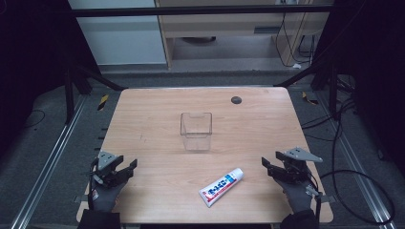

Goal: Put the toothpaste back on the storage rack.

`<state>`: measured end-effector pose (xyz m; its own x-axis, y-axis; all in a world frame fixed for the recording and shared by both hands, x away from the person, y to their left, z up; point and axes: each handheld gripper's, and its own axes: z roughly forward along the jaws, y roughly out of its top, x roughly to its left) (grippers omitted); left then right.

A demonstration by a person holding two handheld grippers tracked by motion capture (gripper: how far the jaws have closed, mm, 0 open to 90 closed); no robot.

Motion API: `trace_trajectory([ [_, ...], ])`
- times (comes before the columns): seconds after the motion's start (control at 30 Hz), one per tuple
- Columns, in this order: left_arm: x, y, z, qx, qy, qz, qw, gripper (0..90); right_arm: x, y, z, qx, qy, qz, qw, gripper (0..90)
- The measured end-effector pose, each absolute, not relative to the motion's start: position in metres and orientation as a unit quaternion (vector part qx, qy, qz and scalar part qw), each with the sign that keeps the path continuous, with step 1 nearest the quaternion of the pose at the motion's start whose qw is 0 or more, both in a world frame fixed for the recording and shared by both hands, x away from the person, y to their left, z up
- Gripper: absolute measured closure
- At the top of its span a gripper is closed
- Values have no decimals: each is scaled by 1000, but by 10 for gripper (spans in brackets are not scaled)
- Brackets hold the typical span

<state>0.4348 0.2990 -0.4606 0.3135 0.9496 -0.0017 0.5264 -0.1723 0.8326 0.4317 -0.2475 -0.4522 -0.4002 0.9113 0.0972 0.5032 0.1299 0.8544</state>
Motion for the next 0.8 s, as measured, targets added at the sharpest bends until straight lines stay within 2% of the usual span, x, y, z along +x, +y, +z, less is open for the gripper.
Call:
trace_trajectory([
  [0.23,435,299,-462,716,517,273,382,418,429,-243,-451,483,726,441,213,490],
  [0.47,439,296,-465,724,512,271,374,426,429,-226,-448,450,749,444,200,666],
  [0.5,440,296,-466,727,511,269,371,426,428,-220,-447,441,755,446,194,716],
  [0.53,440,296,-466,727,511,269,371,426,428,-220,-447,441,755,446,194,716],
  [0.6,440,296,-467,728,510,269,370,426,428,-213,-447,430,765,442,187,783],
  [0.8,441,295,-467,730,510,268,368,427,430,-203,-447,417,775,439,179,897],
])
